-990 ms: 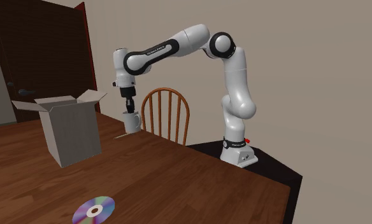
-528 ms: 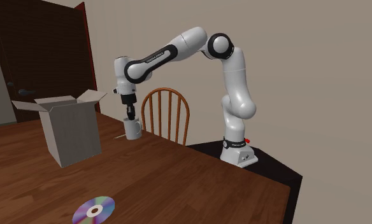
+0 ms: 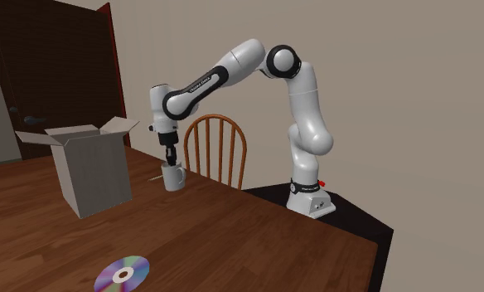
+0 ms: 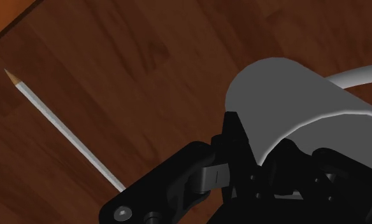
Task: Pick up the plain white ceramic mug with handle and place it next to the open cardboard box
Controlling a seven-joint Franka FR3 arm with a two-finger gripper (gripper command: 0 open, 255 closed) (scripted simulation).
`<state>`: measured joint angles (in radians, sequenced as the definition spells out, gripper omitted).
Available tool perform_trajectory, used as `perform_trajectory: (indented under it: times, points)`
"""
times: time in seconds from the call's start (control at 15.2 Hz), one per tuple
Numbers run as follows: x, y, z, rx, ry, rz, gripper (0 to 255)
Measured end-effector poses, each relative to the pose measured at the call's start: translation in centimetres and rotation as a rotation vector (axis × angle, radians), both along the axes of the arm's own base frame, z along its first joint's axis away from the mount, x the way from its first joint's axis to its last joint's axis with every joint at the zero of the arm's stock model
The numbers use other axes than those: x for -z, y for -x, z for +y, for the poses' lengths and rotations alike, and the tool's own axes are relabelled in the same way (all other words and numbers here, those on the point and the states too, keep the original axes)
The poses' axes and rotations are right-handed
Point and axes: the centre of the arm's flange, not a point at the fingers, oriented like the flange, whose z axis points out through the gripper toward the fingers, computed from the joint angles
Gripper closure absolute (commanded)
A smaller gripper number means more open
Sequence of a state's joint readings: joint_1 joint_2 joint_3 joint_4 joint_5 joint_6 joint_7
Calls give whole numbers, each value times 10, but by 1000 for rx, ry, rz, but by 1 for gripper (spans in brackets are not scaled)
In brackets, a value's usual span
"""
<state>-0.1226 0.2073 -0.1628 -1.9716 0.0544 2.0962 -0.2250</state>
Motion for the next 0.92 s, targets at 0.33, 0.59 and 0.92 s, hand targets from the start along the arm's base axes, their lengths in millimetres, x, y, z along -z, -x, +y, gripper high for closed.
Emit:
perform_trajectory:
  times: [0.33,0.59,0.92]
  points:
    - [1,0,1,0,0,-1,255]
    - [1,0,1,0,0,-1,0]
    - [-14,-2,1,0,0,-1,0]
